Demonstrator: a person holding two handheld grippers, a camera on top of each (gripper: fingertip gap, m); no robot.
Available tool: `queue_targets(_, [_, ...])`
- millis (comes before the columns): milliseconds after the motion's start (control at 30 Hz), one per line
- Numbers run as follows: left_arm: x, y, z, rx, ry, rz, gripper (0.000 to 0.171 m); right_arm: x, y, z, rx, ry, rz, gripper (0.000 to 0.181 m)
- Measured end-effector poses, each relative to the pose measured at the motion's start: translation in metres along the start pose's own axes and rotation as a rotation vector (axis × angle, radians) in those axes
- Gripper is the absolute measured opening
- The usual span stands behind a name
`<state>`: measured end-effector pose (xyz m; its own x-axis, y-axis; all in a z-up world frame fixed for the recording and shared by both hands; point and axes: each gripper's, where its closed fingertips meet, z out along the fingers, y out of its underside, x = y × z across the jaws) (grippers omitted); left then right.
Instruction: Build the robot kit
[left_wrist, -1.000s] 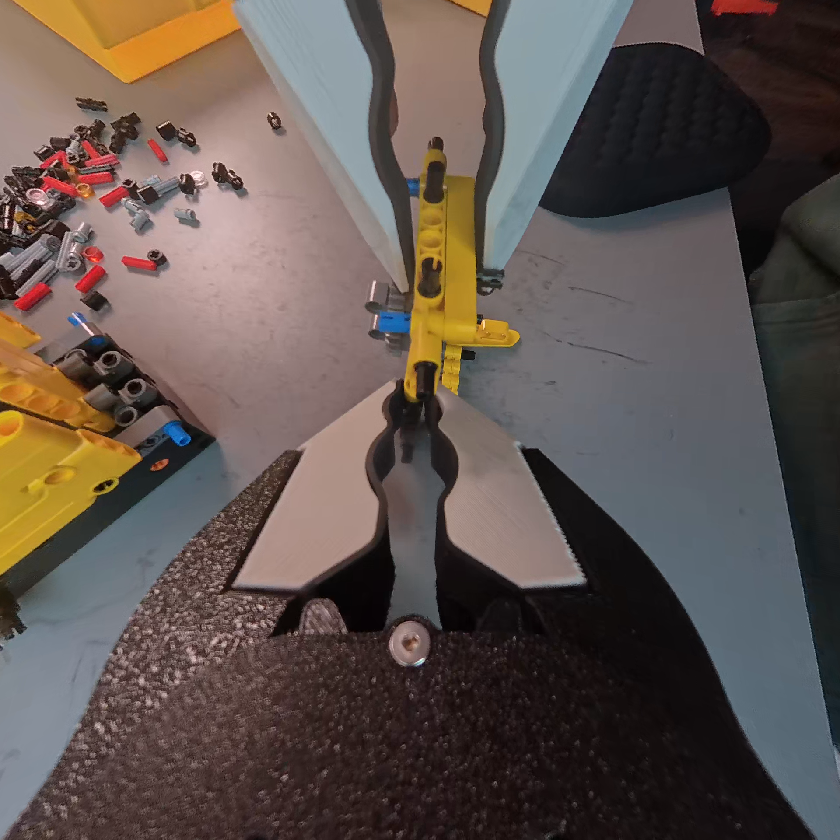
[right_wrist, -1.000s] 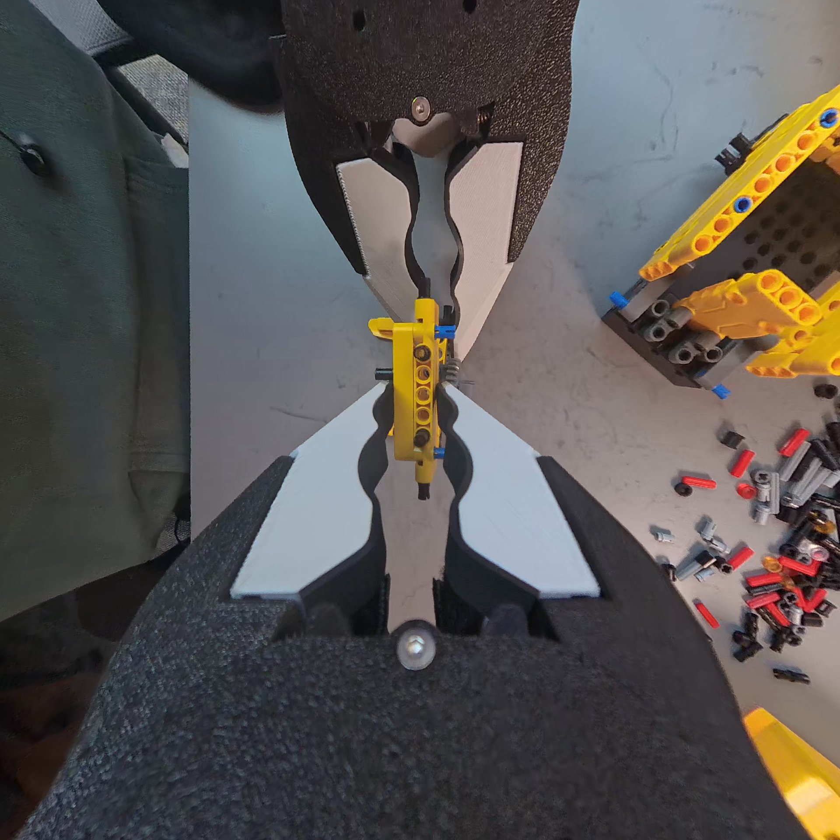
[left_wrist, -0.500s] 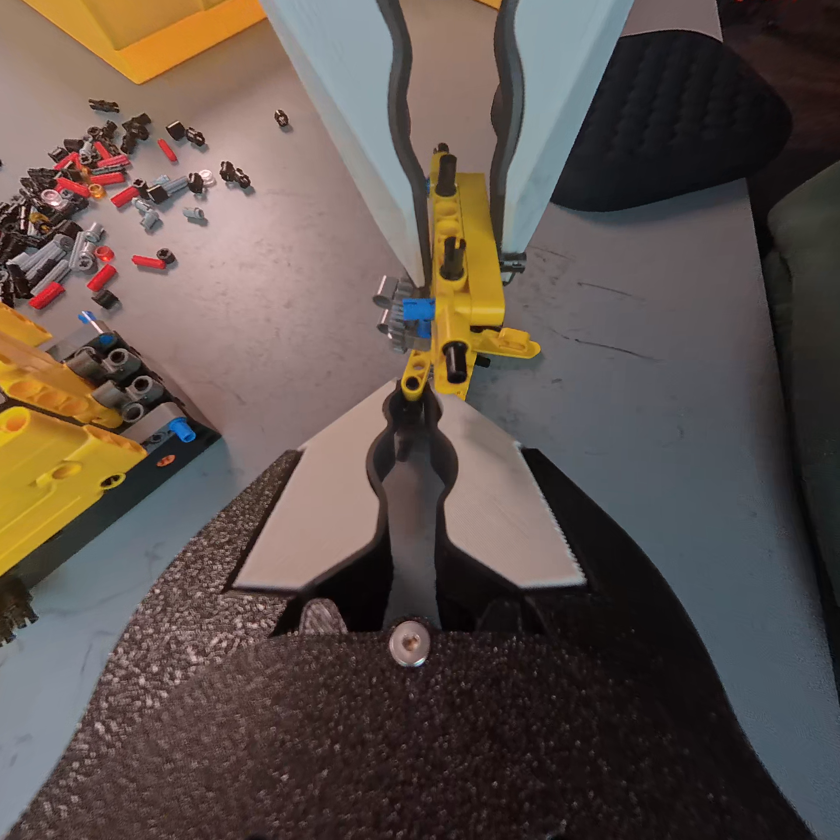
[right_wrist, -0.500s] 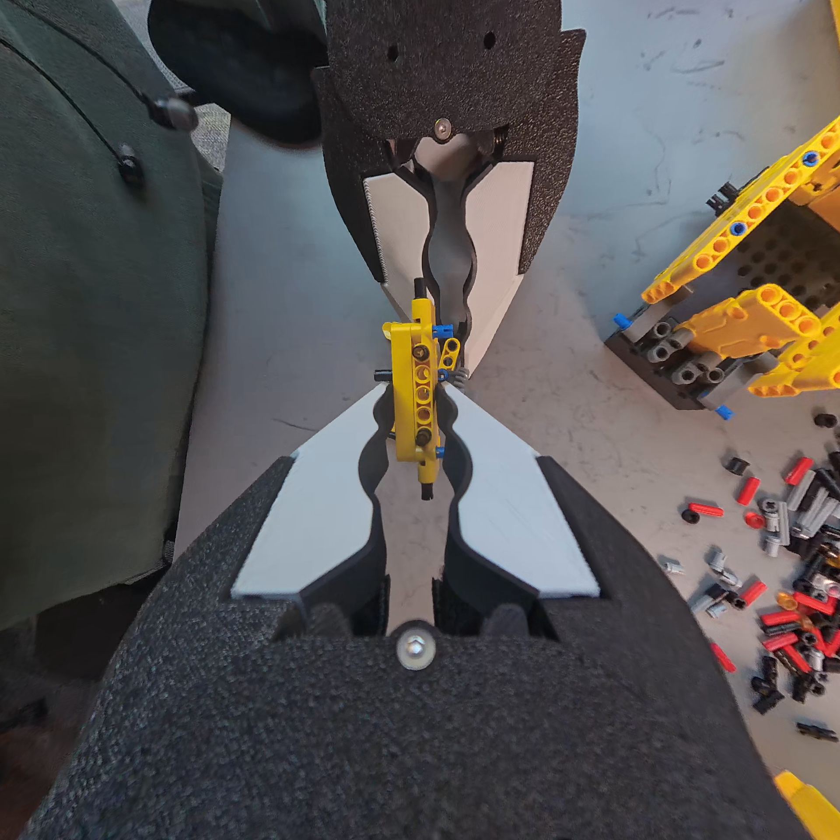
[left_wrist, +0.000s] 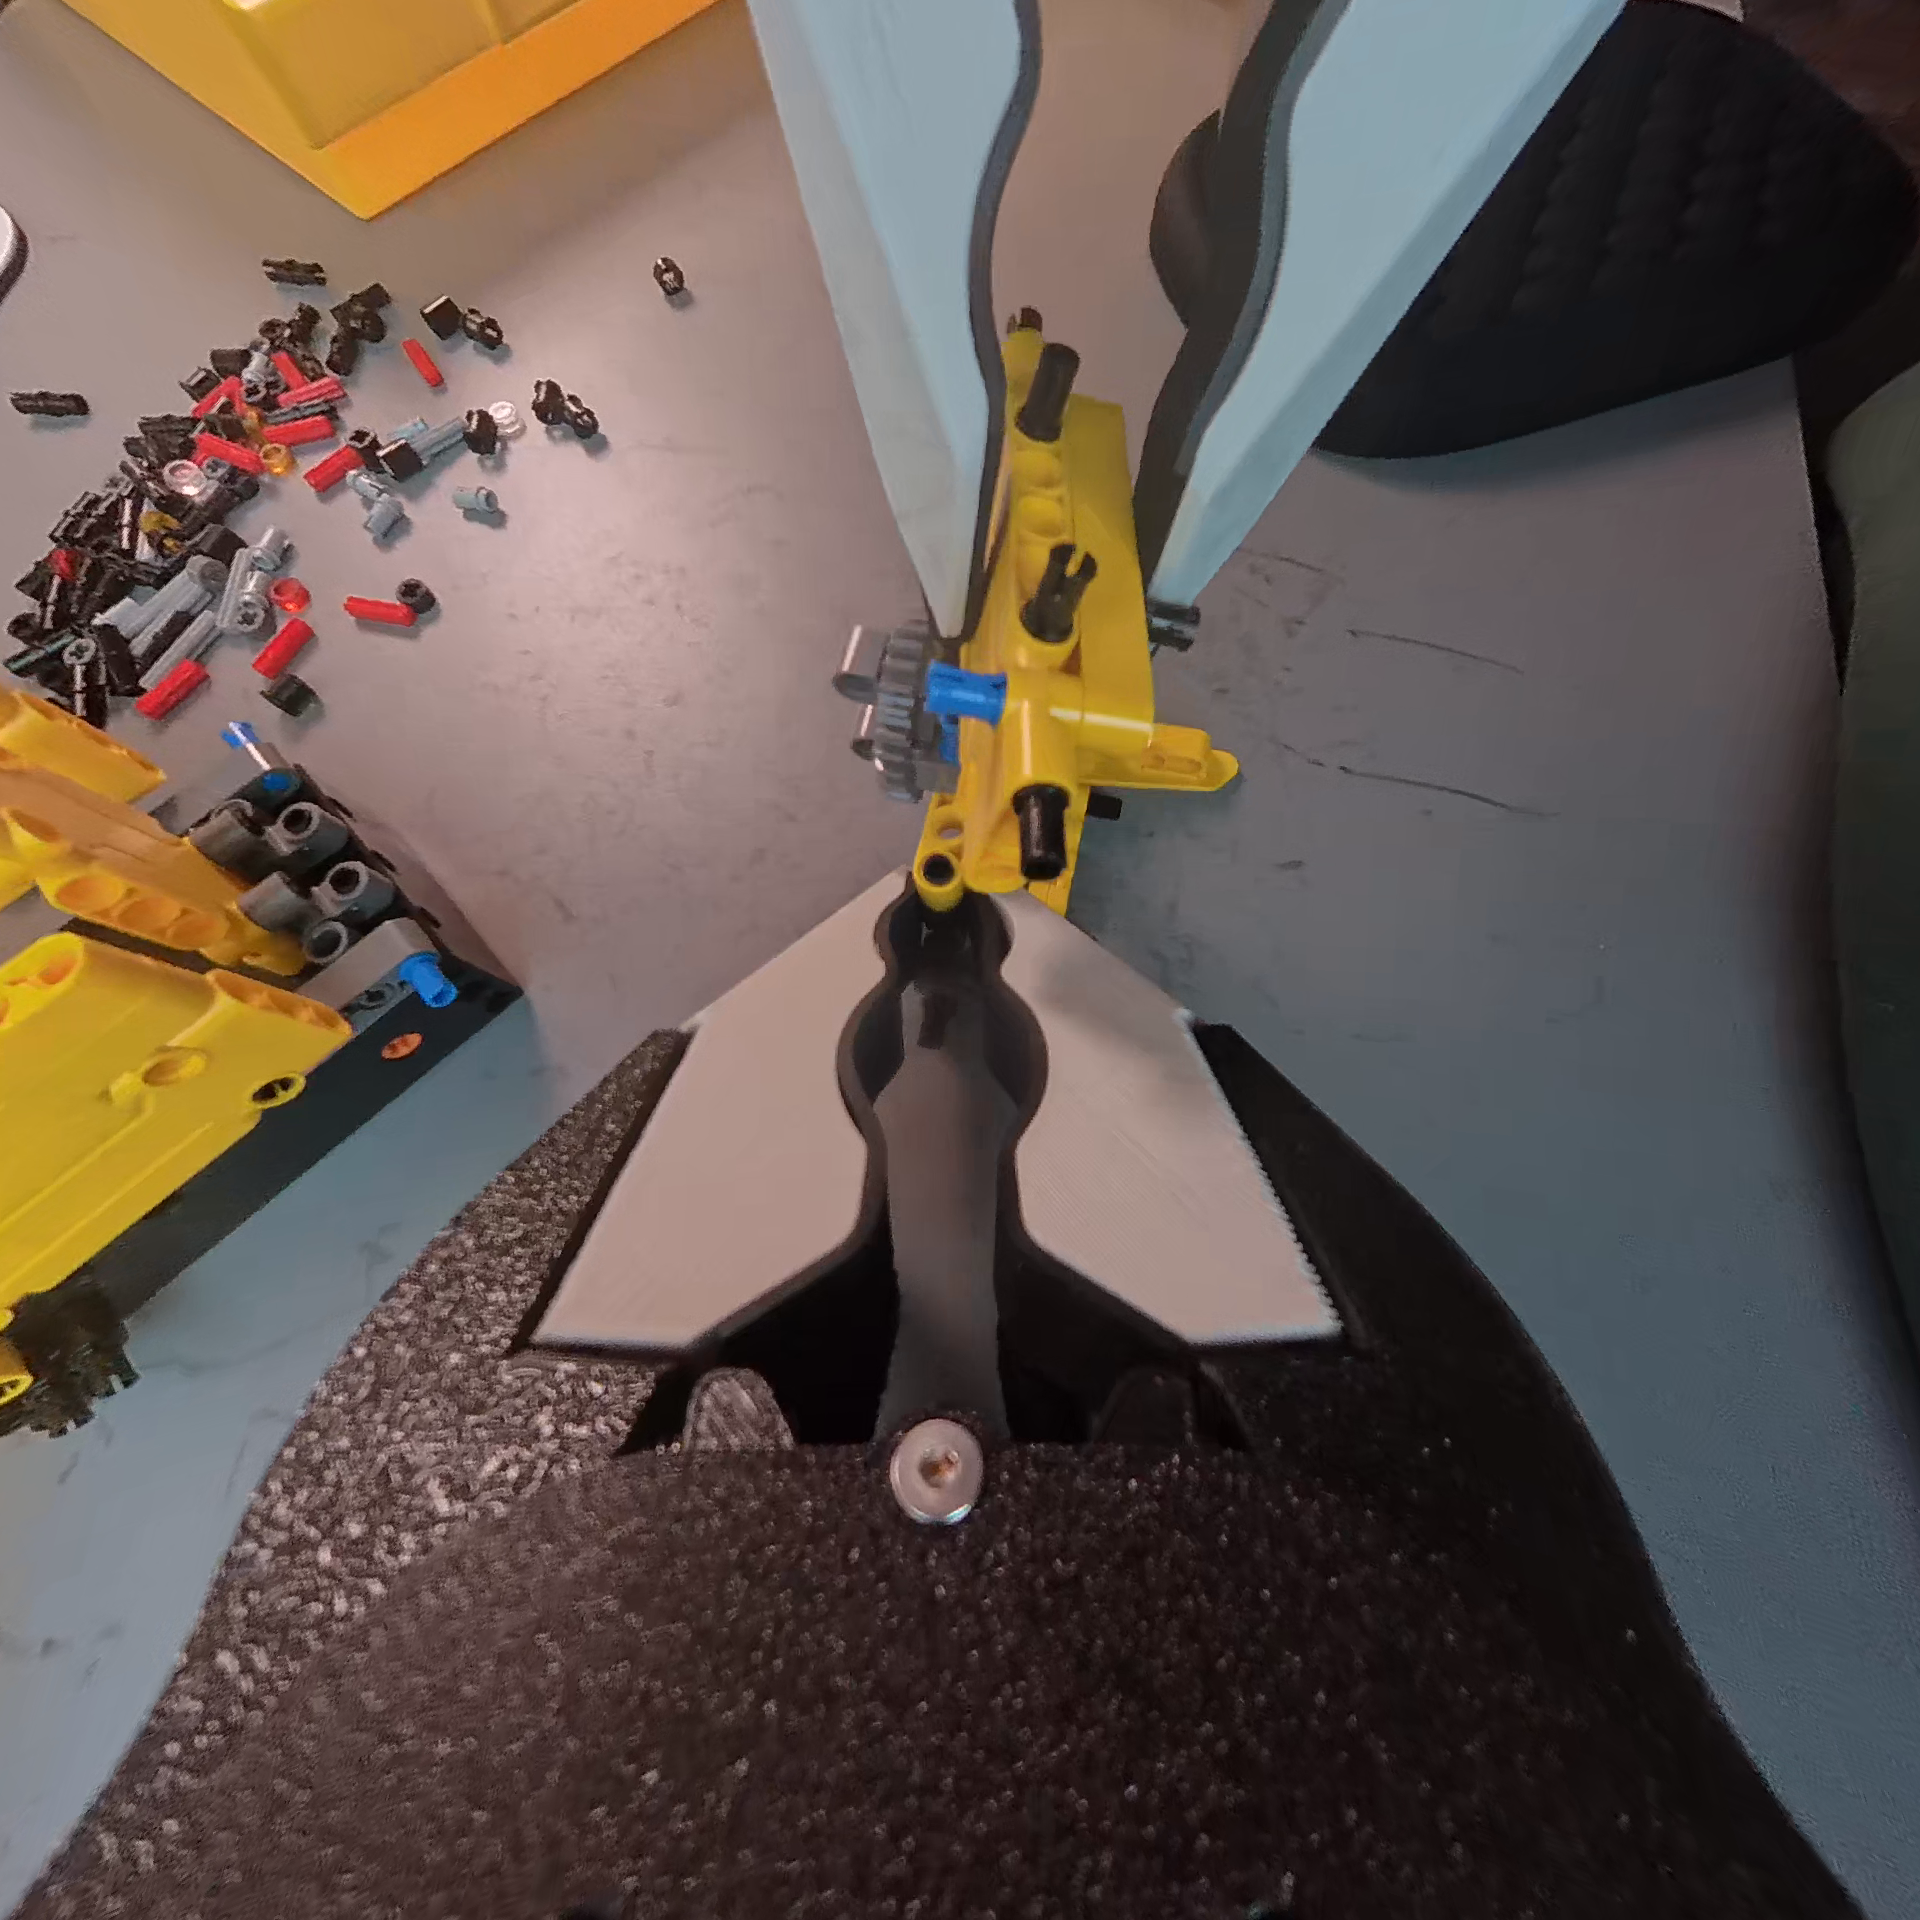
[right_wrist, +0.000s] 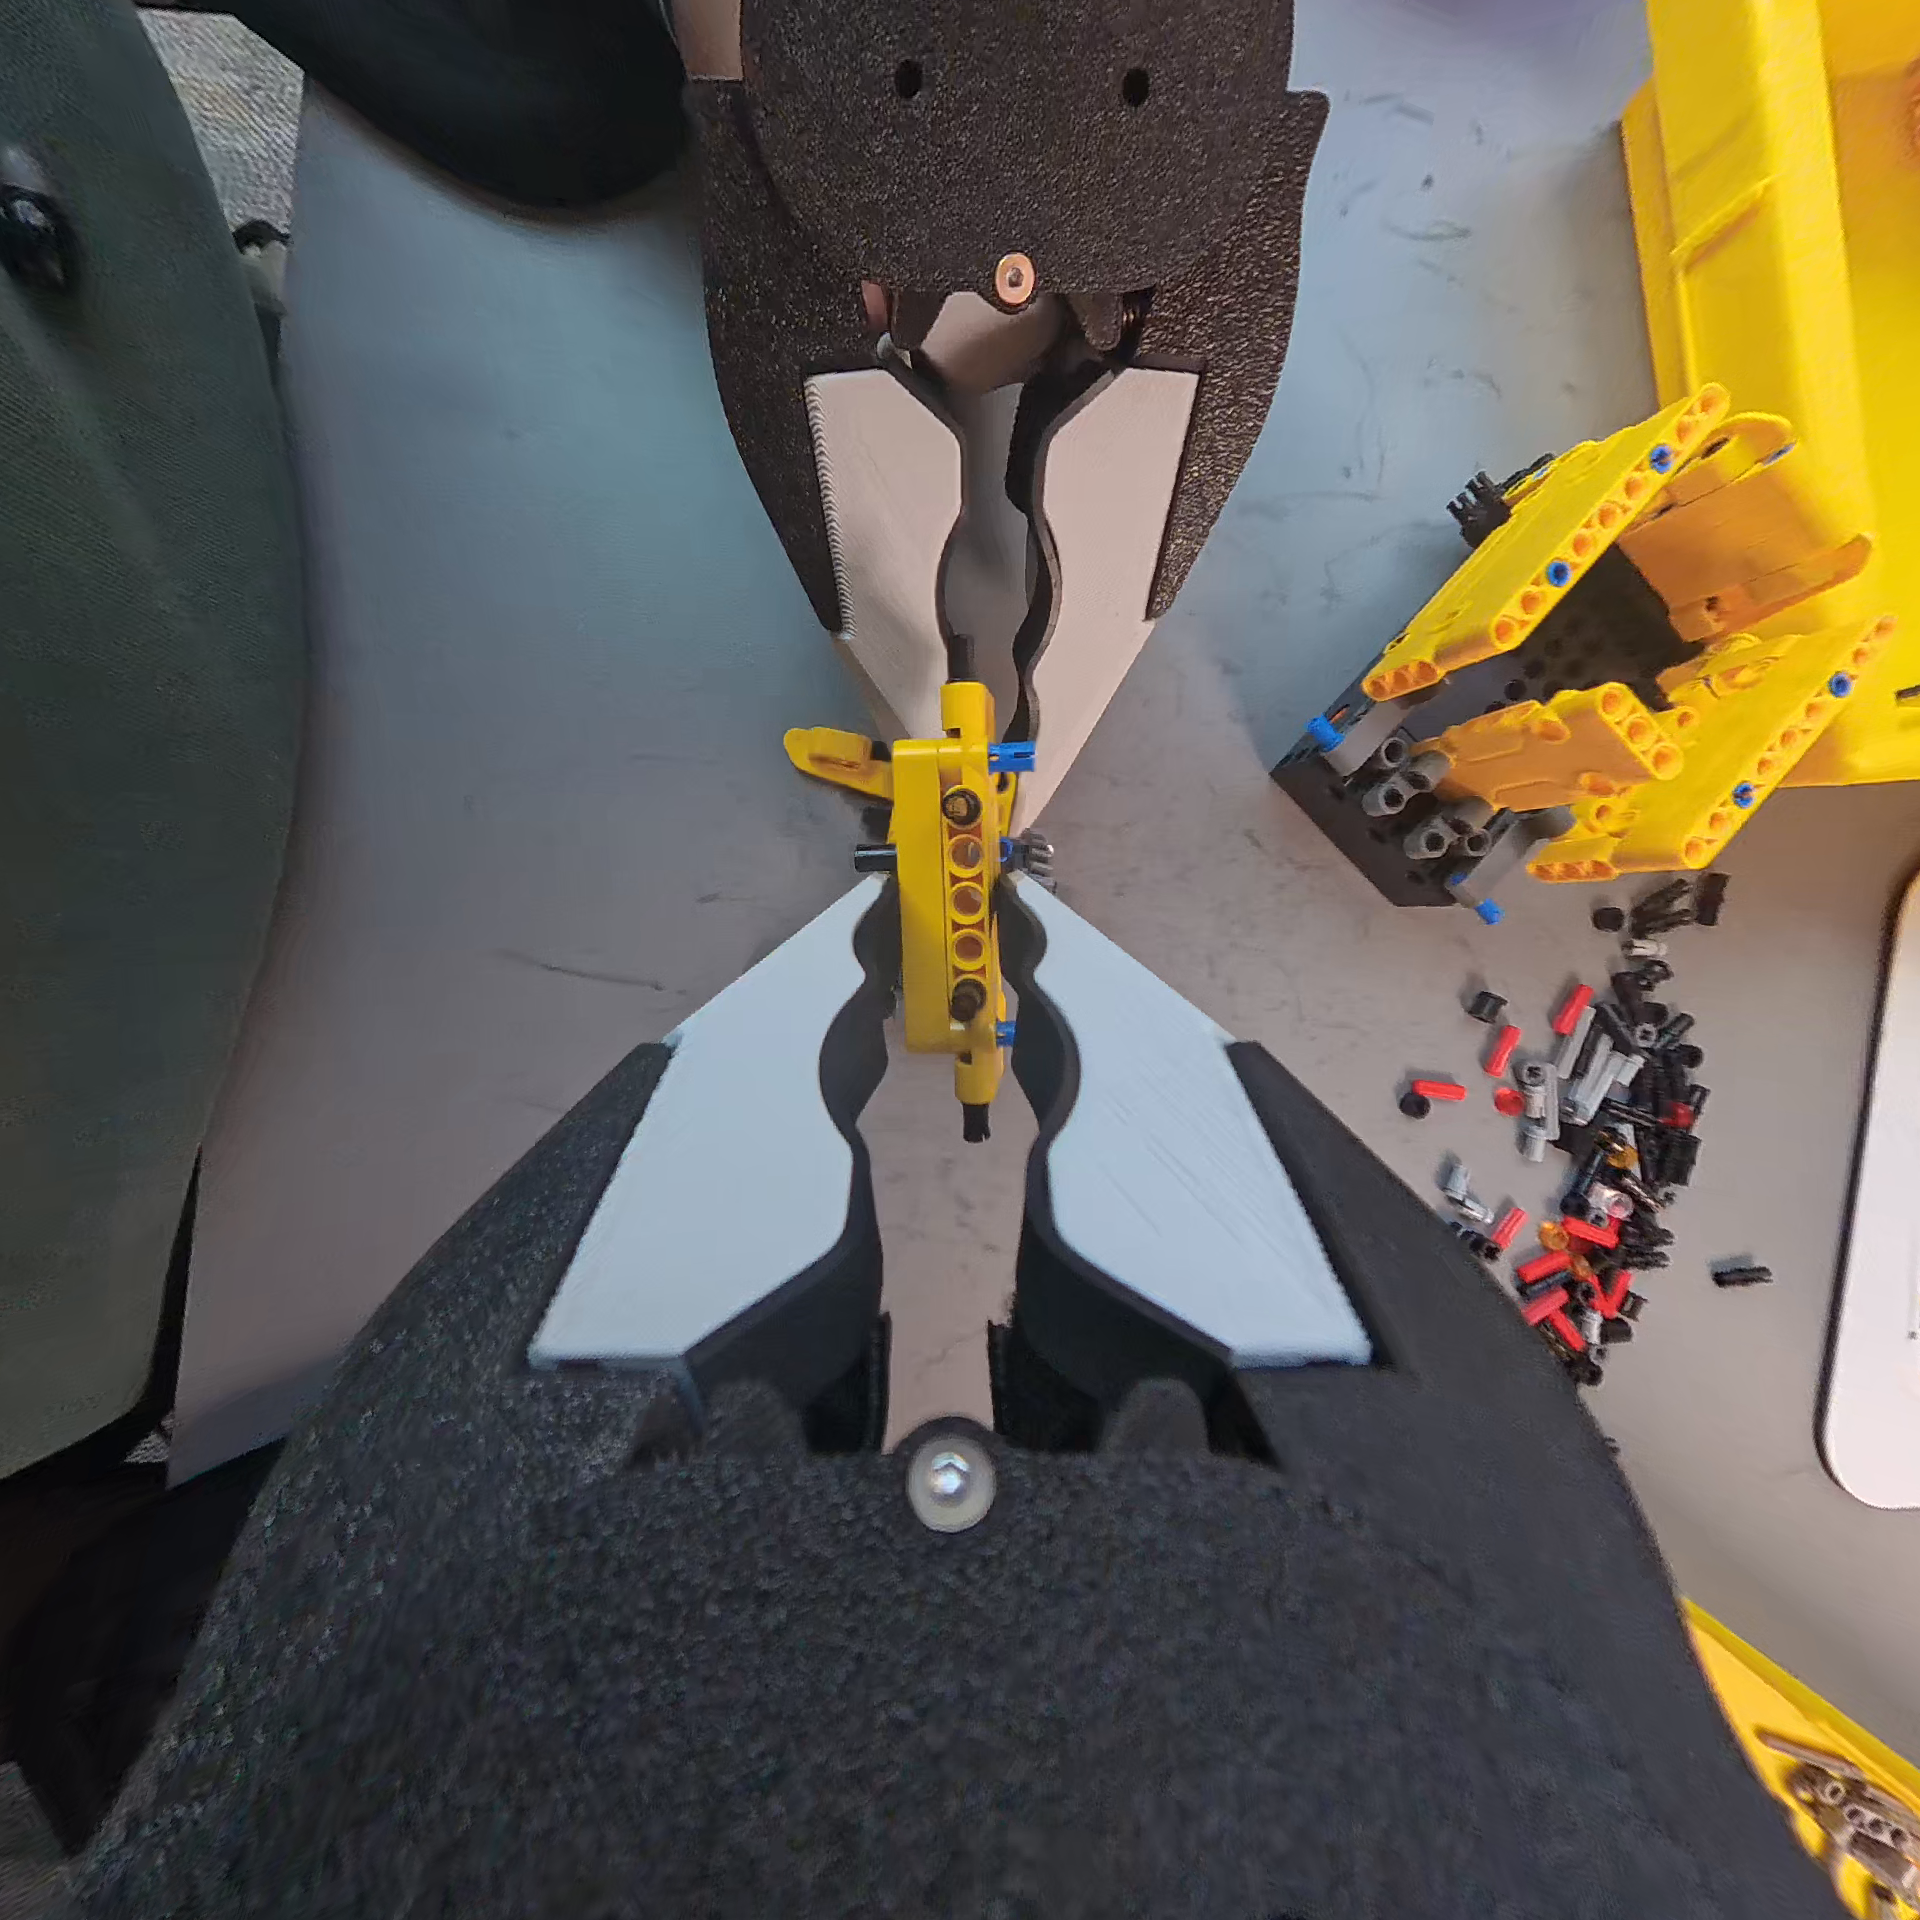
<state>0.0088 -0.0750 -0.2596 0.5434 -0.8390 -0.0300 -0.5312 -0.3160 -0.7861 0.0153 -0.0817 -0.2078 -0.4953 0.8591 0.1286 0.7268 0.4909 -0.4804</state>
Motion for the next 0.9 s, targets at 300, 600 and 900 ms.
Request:
queue_targets(300, [0.0063, -0.0003, 0.0006, -0.002, 0.013, 0.044, 0.008, -0.0023, 0.0004, -0.0004, 0.013, 0.021, -0.02, 0.017])
queue_targets(600, [0.0064, -0.0003, 0.0005, -0.002, 0.015, 0.042, 0.008, -0.0029, -0.0006, 0.0021, 0.011, -0.009, -0.004, 0.019])
queue_targets(900, [0.0073, -0.0003, 0.0002, -0.001, 0.023, 0.056, 0.007, -0.0034, -0.0015, 0.0013, 0.041, -0.107, 0.076, 0.019])
